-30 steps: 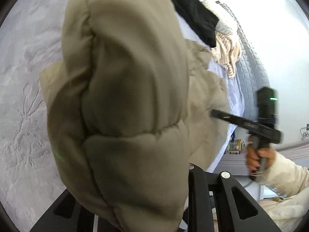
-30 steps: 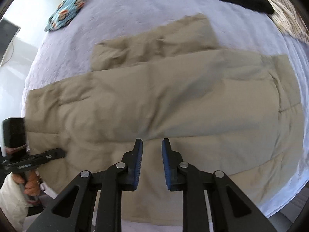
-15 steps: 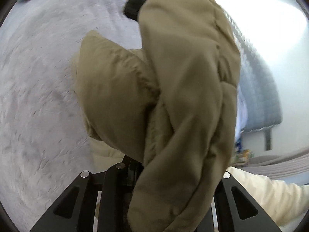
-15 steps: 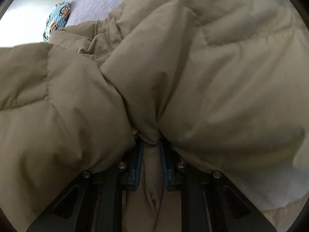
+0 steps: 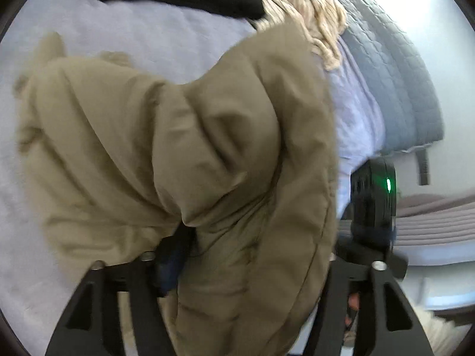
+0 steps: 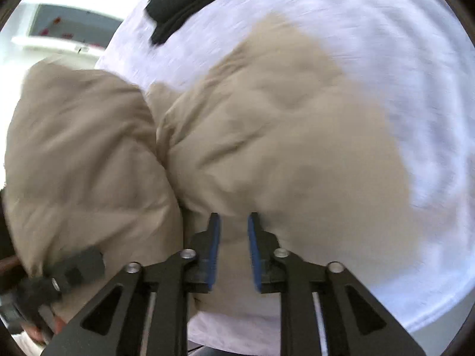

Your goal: Fold large clothes

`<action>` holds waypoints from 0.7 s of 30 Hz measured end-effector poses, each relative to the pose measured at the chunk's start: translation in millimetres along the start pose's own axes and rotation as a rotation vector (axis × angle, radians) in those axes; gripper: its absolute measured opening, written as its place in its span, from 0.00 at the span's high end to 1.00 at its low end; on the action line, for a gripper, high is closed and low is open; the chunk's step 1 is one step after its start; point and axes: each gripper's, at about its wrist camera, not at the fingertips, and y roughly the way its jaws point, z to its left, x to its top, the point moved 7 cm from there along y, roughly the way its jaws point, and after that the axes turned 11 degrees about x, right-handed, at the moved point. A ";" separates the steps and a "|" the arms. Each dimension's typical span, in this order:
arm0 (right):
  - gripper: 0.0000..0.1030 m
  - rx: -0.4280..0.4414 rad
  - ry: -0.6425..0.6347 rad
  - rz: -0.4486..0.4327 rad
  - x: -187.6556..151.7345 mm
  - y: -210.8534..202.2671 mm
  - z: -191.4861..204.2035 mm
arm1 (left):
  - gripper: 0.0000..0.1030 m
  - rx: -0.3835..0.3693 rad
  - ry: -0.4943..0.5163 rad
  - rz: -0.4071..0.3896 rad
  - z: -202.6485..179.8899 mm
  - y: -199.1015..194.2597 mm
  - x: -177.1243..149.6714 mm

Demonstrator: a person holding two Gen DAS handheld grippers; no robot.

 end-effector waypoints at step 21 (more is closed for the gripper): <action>0.47 -0.042 -0.179 -0.021 -65.9 -18.5 50.8 | 0.30 -0.042 0.130 -0.164 -20.8 -30.2 46.2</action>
